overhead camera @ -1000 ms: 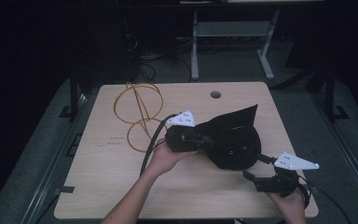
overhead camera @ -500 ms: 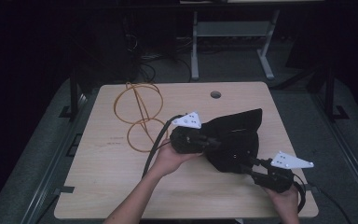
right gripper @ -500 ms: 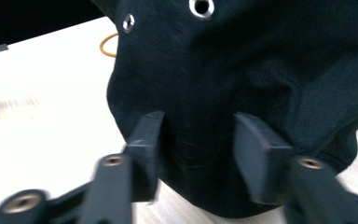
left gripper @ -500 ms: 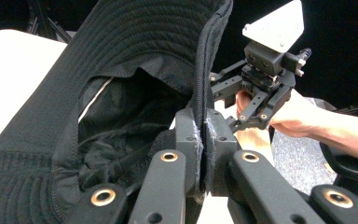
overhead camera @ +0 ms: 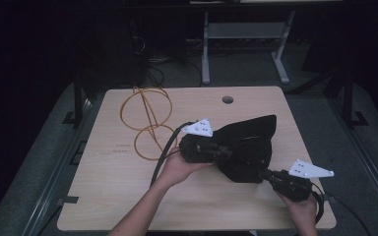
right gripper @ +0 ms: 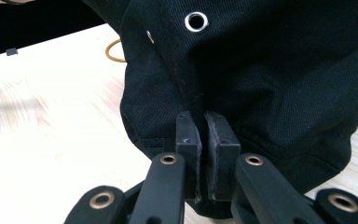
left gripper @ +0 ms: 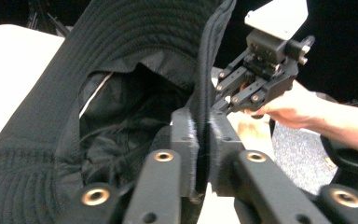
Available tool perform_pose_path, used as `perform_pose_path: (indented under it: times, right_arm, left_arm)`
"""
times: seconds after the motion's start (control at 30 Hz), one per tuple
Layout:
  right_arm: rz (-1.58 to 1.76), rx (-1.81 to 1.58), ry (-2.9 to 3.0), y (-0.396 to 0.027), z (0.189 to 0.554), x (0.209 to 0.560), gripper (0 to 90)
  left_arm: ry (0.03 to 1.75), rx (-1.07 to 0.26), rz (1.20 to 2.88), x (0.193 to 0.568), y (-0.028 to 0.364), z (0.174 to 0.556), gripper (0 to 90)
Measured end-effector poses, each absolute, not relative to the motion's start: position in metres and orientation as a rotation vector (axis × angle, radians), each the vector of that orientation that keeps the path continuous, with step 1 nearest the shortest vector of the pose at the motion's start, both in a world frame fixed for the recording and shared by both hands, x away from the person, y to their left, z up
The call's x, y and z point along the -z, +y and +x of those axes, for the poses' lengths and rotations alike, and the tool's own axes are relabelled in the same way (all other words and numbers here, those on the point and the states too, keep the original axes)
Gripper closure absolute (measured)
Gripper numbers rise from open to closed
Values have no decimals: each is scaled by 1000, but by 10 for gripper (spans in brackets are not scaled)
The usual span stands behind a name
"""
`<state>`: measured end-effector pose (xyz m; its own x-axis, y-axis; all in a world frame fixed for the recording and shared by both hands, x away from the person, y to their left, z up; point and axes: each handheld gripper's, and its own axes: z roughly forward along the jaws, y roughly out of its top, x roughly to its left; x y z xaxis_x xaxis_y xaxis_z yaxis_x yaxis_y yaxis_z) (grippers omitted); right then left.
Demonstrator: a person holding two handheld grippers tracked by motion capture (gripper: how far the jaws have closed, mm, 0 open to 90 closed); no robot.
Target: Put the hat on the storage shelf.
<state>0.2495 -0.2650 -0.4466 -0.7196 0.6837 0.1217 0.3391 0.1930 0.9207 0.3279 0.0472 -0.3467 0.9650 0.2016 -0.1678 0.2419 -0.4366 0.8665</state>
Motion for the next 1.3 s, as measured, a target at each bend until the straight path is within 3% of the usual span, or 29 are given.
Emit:
perform_pose_path:
  times: [0.17,0.4,0.63,1.3]
  right_arm:
    - [952,-1533,2154,-267,248,443,850]
    - [943,-1537,2172,-268,248,434,855]
    - [946,-1547,2149,-272,246,424,857]
    - [914,-1528,2126,-282,250,388,859]
  left_arm:
    - [339,8,2065,344,51,327,680]
    - [360,-35,2085,338,65,324,601]
    - [376,-65,2080,333,83,319,551]
    - [417,-114,2081,353,128,302,524]
